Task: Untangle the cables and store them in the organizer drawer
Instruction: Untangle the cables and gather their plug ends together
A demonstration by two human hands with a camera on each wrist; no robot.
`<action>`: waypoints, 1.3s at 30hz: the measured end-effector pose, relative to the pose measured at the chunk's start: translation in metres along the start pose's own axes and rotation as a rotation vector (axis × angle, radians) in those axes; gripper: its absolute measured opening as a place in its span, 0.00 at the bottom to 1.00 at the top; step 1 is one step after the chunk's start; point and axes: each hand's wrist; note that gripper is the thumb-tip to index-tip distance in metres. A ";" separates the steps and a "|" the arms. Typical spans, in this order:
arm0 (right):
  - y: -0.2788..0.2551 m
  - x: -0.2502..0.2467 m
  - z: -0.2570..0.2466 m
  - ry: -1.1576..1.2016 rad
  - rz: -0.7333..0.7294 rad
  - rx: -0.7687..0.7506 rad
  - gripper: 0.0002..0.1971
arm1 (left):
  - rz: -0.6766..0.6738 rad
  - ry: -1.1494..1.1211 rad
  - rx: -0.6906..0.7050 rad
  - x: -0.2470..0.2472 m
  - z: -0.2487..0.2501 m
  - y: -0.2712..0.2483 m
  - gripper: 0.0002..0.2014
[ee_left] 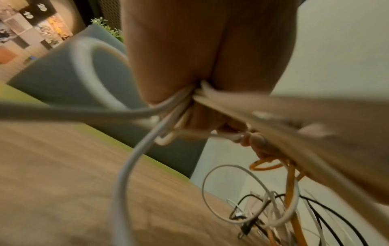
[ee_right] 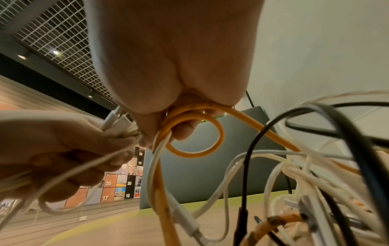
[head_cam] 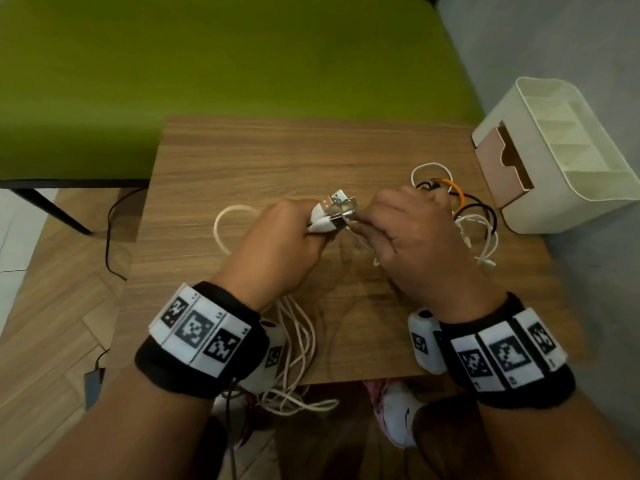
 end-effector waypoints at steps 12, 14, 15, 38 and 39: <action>0.001 0.001 0.005 0.099 -0.008 0.078 0.08 | 0.080 -0.597 -0.010 -0.012 0.002 -0.002 0.09; -0.002 0.004 0.011 0.073 -0.084 0.138 0.08 | 0.165 -0.826 -0.024 -0.023 0.002 -0.002 0.10; -0.004 0.006 0.016 0.056 -0.139 0.169 0.10 | 0.199 -0.897 -0.018 -0.029 0.000 -0.002 0.11; -0.003 0.012 0.004 0.267 -0.058 0.012 0.12 | 0.074 -0.187 0.033 -0.010 -0.009 -0.003 0.18; -0.003 0.013 0.003 0.267 -0.049 0.008 0.12 | 0.026 -0.165 0.039 -0.006 -0.006 -0.004 0.16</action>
Point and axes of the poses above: each hand's wrist, its own y-axis towards the middle knuckle, its own x-axis out of the palm, z = x × y, and after that the axes turned 14 degrees about -y, right-handed
